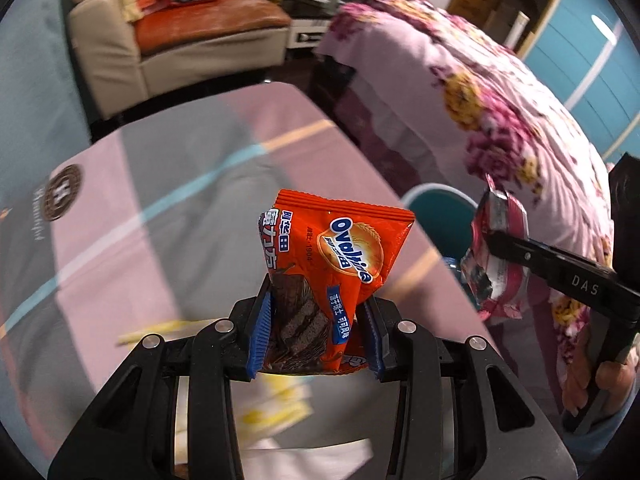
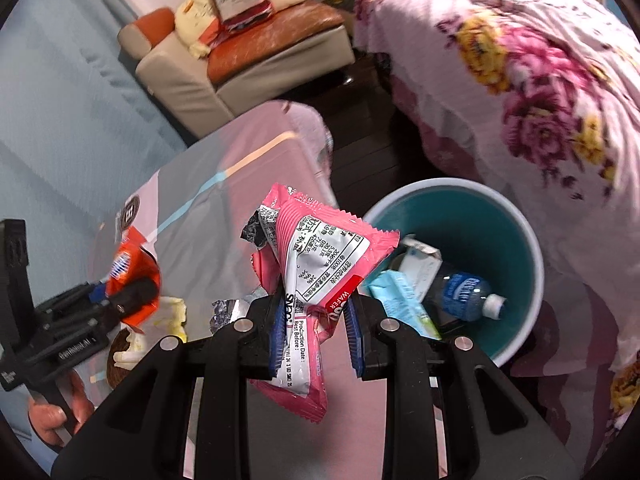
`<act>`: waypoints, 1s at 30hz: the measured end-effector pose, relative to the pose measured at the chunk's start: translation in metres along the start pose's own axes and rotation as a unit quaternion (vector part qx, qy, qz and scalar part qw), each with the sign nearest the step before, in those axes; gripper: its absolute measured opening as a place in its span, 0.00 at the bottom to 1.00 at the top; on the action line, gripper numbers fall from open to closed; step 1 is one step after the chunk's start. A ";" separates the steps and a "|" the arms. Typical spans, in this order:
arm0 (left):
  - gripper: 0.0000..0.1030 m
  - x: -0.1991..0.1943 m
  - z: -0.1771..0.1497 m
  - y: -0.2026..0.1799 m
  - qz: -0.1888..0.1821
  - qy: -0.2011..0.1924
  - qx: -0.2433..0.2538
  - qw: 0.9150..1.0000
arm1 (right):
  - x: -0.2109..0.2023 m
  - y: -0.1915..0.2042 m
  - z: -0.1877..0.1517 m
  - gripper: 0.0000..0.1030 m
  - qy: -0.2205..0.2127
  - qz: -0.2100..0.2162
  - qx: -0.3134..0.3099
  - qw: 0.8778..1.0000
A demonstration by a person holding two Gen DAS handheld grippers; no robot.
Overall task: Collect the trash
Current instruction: 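Carry both wrappers over the bin and open both tools to drop them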
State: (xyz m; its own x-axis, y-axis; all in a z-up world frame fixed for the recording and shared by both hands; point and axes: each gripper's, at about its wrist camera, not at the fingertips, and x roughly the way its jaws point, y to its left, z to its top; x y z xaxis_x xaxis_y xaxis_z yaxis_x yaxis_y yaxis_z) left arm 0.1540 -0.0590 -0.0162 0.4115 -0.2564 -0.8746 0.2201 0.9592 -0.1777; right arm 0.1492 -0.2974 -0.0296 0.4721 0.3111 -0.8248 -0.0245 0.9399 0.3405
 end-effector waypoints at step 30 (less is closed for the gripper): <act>0.39 0.097 0.029 -0.166 -0.035 0.063 0.103 0.992 | -0.044 -0.151 0.001 0.24 -0.043 -0.040 0.101 0.993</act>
State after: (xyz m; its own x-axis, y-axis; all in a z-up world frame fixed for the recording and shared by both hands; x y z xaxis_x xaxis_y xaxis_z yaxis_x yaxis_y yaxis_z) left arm 0.1826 -0.2464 -0.0583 0.2772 -0.2923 -0.9153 0.4265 0.8910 -0.1554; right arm 0.1332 -0.4531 -0.0441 0.5385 0.2152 -0.8147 0.1890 0.9114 0.3656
